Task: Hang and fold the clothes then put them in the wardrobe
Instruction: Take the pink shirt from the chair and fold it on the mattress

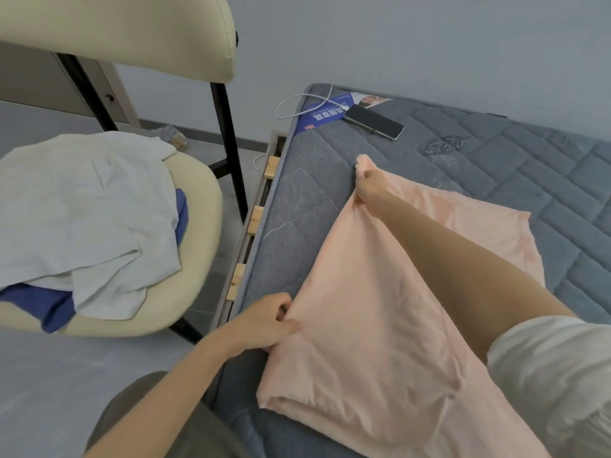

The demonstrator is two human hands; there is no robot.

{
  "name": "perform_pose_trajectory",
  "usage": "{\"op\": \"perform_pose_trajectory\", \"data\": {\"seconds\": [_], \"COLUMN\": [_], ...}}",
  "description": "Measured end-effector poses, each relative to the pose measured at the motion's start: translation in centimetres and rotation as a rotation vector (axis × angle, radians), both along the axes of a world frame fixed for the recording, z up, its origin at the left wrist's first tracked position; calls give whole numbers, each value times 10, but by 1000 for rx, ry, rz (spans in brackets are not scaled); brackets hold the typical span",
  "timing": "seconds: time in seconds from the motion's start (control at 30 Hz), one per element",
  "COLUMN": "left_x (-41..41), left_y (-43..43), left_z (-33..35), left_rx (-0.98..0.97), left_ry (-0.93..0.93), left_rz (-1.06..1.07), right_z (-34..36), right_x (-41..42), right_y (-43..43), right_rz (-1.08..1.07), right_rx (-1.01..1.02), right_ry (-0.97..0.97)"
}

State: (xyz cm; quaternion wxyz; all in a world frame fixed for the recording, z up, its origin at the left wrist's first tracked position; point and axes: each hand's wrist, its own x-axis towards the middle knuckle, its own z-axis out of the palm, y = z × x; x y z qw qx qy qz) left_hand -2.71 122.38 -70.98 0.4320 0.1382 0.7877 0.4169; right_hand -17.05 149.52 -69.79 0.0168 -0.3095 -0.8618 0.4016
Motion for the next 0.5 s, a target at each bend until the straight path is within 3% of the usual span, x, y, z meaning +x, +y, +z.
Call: {"op": "perform_pose_trajectory", "data": {"seconds": [0.13, 0.27, 0.5], "left_x": [-25, -34, -4], "left_y": [-35, -48, 16], "left_z": [23, 51, 107], "left_rx": [-55, 87, 287], "left_ry": [67, 102, -183], "left_rz": [101, 155, -104], "right_z": [17, 37, 77], "right_x": [-28, -34, 5], "right_y": [-28, -36, 7], "right_rz": [-62, -125, -166], "right_rx": [-220, -355, -493], "right_ry": [93, 167, 294]}}
